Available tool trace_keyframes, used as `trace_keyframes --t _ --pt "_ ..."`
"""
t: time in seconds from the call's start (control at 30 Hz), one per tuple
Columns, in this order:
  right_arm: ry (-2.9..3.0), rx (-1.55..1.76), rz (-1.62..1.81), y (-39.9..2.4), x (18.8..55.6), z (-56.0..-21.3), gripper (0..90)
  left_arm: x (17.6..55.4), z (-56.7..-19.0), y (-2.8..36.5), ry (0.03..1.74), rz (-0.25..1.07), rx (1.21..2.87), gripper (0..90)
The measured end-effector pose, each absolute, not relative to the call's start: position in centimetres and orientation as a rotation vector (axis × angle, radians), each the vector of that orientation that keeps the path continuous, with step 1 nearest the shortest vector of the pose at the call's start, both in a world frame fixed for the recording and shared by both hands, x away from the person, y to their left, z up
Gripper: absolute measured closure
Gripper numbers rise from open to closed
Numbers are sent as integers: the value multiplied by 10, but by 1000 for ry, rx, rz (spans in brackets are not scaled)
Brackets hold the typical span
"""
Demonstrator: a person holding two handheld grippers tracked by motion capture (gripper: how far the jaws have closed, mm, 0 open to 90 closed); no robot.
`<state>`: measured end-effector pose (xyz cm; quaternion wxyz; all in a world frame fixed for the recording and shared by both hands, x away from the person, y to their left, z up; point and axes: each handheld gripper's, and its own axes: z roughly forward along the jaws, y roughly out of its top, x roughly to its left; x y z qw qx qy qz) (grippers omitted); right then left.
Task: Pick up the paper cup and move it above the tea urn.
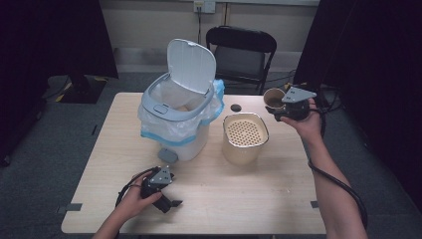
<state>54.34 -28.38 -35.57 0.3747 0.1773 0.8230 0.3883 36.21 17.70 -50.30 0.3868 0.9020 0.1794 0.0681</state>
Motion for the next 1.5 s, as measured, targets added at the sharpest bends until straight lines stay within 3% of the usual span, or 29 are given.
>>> trace_keyframes --t 0.57,1.13,1.5 --pt "2046 32 688 -241 523 -349 302 362 -503 177 460 171 2291 0" --pt "1484 -655 -225 -198 489 -372 304 362 -503 177 462 172 2292 0" --pt "1824 -310 72 -205 497 -356 294 362 -503 177 463 172 2292 0"
